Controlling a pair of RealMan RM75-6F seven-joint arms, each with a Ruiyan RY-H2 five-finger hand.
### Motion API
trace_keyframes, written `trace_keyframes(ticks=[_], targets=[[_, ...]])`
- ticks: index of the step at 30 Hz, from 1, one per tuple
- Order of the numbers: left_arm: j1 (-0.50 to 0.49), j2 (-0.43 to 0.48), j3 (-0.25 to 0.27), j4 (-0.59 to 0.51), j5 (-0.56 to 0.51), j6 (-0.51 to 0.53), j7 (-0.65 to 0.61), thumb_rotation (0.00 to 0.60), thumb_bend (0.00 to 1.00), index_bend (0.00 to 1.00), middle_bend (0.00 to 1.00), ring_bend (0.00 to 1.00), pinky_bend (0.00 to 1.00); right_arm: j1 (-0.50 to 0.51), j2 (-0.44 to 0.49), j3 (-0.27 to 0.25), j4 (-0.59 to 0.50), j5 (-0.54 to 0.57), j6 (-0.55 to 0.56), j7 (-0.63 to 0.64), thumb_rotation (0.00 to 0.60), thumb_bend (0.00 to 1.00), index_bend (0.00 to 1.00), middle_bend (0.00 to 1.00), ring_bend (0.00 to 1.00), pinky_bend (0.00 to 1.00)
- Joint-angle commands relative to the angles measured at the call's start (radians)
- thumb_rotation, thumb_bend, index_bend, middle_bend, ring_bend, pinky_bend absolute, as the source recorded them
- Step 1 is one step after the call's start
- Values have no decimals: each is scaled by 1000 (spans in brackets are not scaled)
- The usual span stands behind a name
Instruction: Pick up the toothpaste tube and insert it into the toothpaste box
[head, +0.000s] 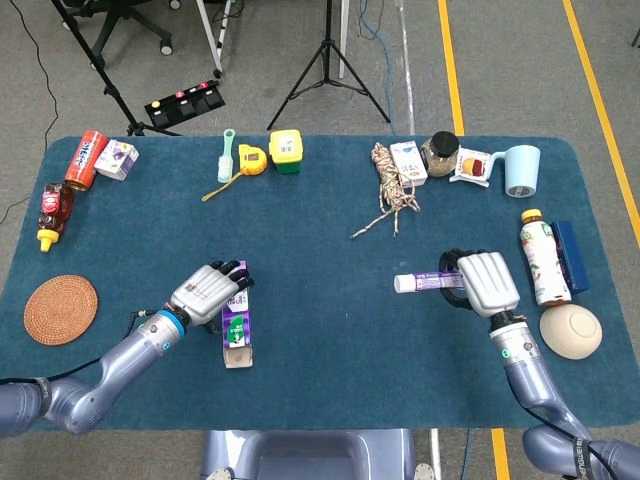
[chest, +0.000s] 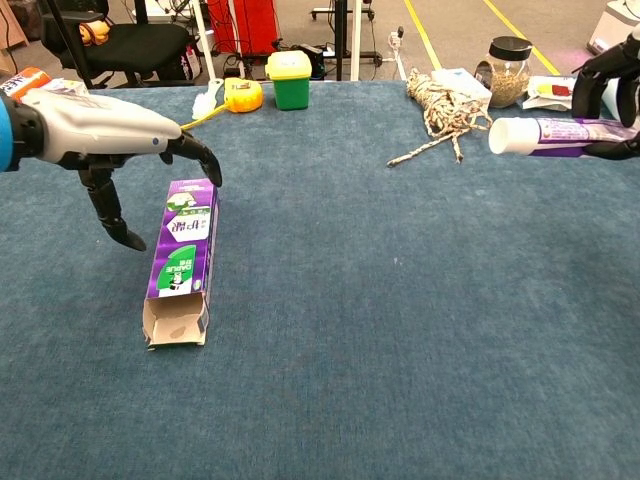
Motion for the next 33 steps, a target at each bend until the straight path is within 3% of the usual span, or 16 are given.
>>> trace_keyframes(ticks=[1, 7, 14, 21, 27, 33], targets=[[82, 33, 41, 92, 318, 81, -109, 600, 42, 129, 90, 40, 170, 0, 0, 1, -2, 1, 1, -1, 600, 470, 609, 618, 576, 531], [93, -3, 99, 291, 622, 162, -179, 600, 43, 10, 1, 0, 159, -1, -2, 1, -2, 7, 2, -7, 600, 471, 609, 618, 576, 531], [67, -72, 171, 552, 882, 248, -329, 600, 43, 0, 0, 0, 159, -1, -1, 4, 0, 19, 3, -18, 600, 471, 610, 618, 576, 530], [60, -130, 182, 635, 922, 232, -363, 600, 45, 0, 0, 0, 159, -1, -3, 4, -1, 22, 3, -21, 600, 471, 609, 618, 576, 530], [53, -209, 148, 660, 920, 209, -331, 600, 48, 0, 0, 0, 164, -1, -3, 5, 13, 29, -3, -14, 600, 472, 609, 618, 576, 531], [37, -231, 132, 657, 904, 155, -303, 600, 54, 0, 0, 0, 164, -3, 3, 7, 28, 33, -6, 4, 600, 471, 609, 618, 576, 530]])
